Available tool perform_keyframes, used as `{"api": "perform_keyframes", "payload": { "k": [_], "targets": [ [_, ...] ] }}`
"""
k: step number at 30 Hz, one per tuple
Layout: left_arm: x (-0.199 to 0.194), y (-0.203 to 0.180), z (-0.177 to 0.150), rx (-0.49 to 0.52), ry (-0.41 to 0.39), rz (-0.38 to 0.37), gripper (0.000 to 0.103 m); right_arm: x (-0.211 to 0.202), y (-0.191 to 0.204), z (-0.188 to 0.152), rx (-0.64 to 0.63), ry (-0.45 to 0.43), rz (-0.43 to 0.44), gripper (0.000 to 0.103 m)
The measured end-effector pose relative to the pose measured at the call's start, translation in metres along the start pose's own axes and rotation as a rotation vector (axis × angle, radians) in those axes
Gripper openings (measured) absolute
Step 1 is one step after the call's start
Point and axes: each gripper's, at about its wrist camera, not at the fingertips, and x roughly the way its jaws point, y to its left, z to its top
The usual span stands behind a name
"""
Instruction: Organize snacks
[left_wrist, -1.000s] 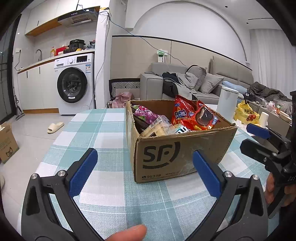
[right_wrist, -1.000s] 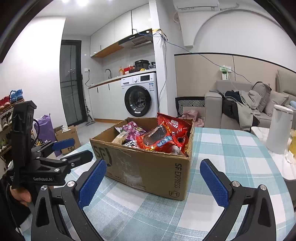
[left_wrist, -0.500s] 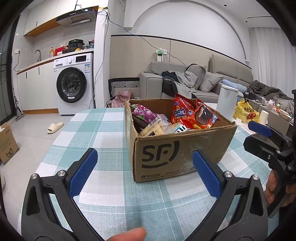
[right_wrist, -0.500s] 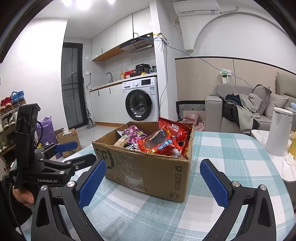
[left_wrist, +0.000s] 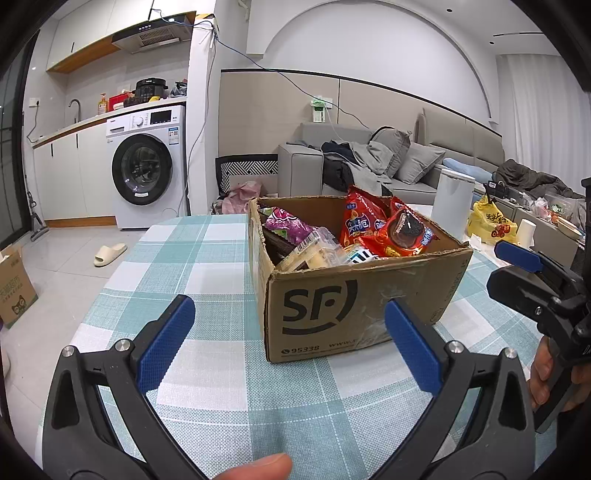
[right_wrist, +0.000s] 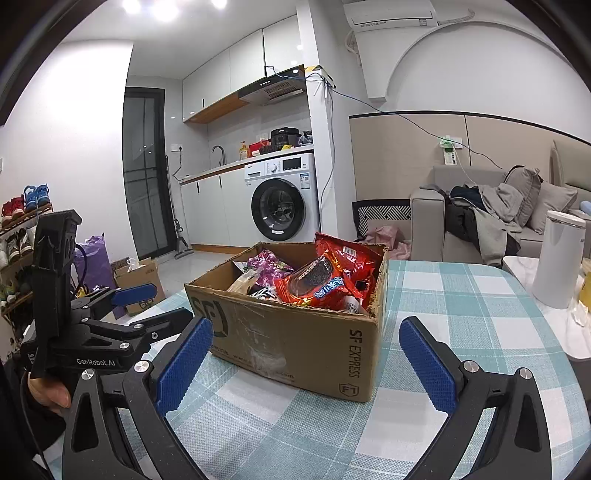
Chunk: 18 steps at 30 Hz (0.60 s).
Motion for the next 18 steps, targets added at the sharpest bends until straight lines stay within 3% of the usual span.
{"api": "perform_keyframes", "payload": {
  "k": [18],
  "targets": [
    [-0.0001,-0.0002,-0.0001,0.000,0.000,0.000,0.102,0.0003,0.0000,-0.0002,-0.001,0.000,-0.001,0.103]
  ]
}}
